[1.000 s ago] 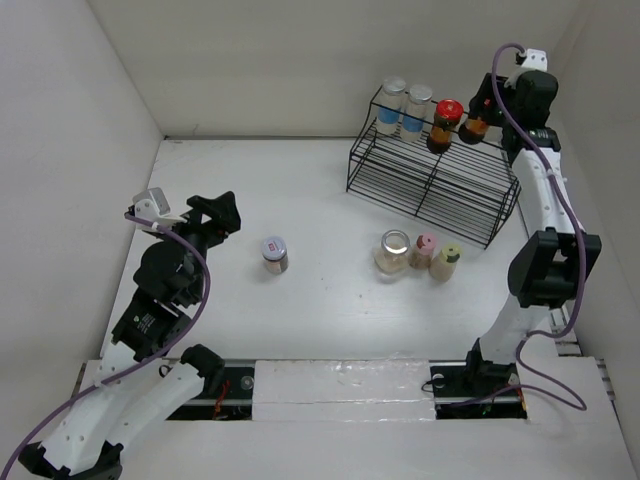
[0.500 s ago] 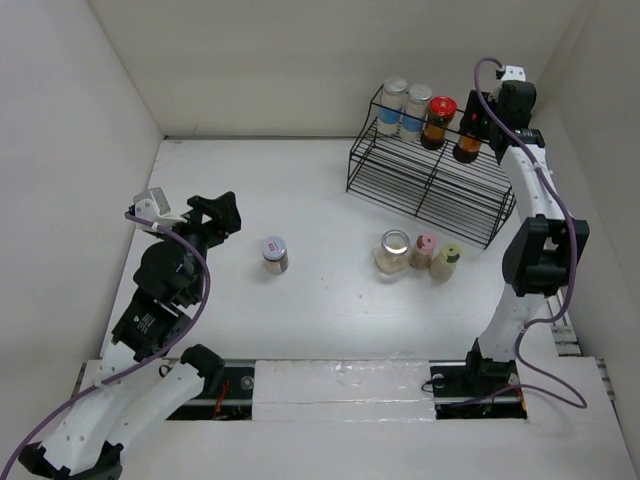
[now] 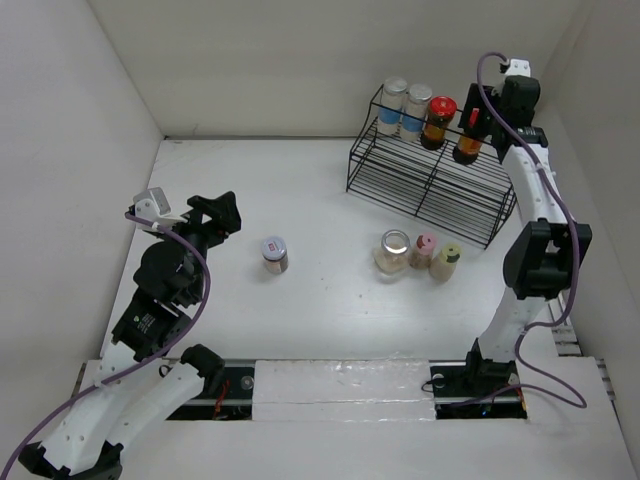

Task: Organize the condiment bottles

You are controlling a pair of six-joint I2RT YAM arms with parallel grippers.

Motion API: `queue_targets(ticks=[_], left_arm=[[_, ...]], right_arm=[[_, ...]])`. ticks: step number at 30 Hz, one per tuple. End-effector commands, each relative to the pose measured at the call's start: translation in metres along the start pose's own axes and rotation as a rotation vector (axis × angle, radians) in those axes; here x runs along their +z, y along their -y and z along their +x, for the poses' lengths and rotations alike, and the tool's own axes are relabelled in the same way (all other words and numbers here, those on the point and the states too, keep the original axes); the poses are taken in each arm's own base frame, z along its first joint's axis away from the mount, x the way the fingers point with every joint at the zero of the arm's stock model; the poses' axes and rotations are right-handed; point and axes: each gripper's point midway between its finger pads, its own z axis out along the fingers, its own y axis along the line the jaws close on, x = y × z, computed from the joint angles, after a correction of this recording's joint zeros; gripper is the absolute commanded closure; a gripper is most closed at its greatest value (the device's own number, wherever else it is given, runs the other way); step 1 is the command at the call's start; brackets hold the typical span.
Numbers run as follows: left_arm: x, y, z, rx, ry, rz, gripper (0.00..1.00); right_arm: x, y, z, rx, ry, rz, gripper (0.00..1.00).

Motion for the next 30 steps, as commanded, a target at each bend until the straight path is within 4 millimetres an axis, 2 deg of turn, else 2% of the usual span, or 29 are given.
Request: queue_targets(ticks=[1,3,4,6,7,8,9,10,11,12,13,14,15,16,17,18,19,20,21,22,23,24,25,28,30], left_arm=[[0.002,0.003,-0.003,0.000,0.018,0.015,0.22],[0.002,0.005,-0.002,0.000,0.014,0.023,0.22],[0.002,0.005,-0.002,0.000,0.014,0.023,0.22],[0.000,0.005,-0.005,-0.005,0.020,0.027,0.22],[0.000,0.005,-0.005,-0.005,0.020,0.027,0.22],[0.000,0.005,-0.005,-0.005,0.020,0.027,0.22],[0.000,0.006,-0.004,-0.005,0.016,0.035,0.22],[0.000,0.006,-0.004,-0.005,0.016,0.035,0.22],[0.000,0.006,-0.004,-0.005,0.016,0.035,0.22],[0.000,0.006,-0.004,-0.005,0.016,0.035,0.22],[0.000,0.006,-0.004,-0.005,0.016,0.035,0.22],[0.000,0.006,-0.004,-0.005,0.016,0.035,0.22],[-0.001,0.008,-0.003,-0.005,0.011,0.043,0.22],[-0.003,0.008,-0.006,-0.011,0.019,0.047,0.22],[-0.003,0.008,-0.006,-0.011,0.019,0.047,0.22],[-0.003,0.008,-0.006,-0.011,0.019,0.047,0.22],[-0.003,0.010,-0.005,-0.011,0.013,0.058,0.22],[-0.004,0.012,-0.010,-0.016,0.020,0.063,0.20],[-0.004,0.014,-0.008,-0.016,0.011,0.078,0.20],[-0.005,0.016,-0.012,-0.013,0.019,0.083,0.19],[-0.006,0.018,-0.011,-0.012,0.013,0.094,0.17],[-0.006,0.018,-0.011,-0.012,0.013,0.094,0.17],[-0.004,0.020,-0.007,-0.006,0.000,0.100,0.15],[-0.003,0.020,-0.002,0.004,-0.020,0.103,0.14],[-0.003,0.022,-0.001,0.004,-0.025,0.111,0.14]], right_arm=[[-0.055,-0.007,-0.097,0.027,0.264,-0.013,0.11],[-0.066,-0.008,-0.103,0.038,0.284,-0.017,0.10],[-0.082,-0.014,-0.112,0.038,0.309,-0.030,0.10],[-0.098,-0.017,-0.121,0.040,0.354,-0.035,0.10],[-0.098,-0.024,-0.105,0.051,0.329,-0.050,0.14],[-0.121,-0.030,-0.117,0.072,0.381,-0.070,0.20],[-0.130,-0.048,-0.111,0.076,0.384,-0.125,0.33],[-0.124,-0.059,-0.077,0.079,0.324,-0.158,0.61],[-0.142,-0.073,-0.074,0.101,0.339,-0.205,0.71],[-0.147,-0.089,-0.062,0.103,0.333,-0.252,0.78],[-0.154,-0.122,-0.040,0.098,0.287,-0.324,0.83],[-0.155,-0.137,-0.003,0.094,0.223,-0.357,0.85],[-0.164,-0.167,0.021,0.092,0.175,-0.406,0.85],[-0.167,-0.177,0.040,0.087,0.143,-0.413,0.84],[-0.168,-0.182,0.074,0.074,0.082,-0.412,0.68],[-0.177,-0.187,0.085,0.070,0.059,-0.421,0.60],[-0.183,-0.186,0.108,0.043,-0.008,-0.412,0.54],[-0.194,-0.194,0.124,0.029,-0.050,-0.431,0.46],[-0.202,-0.188,0.140,0.010,-0.087,-0.416,0.34],[-0.210,-0.176,0.166,-0.012,-0.180,-0.370,0.29],[-0.217,-0.171,0.175,-0.024,-0.204,-0.340,0.25],[-0.223,-0.163,0.191,-0.035,-0.243,-0.324,0.16],[-0.231,-0.156,0.192,-0.024,-0.247,-0.312,0.13],[-0.245,-0.148,0.217,-0.032,-0.326,-0.318,0.07],[-0.249,-0.147,0.224,-0.026,-0.357,-0.317,0.06]])
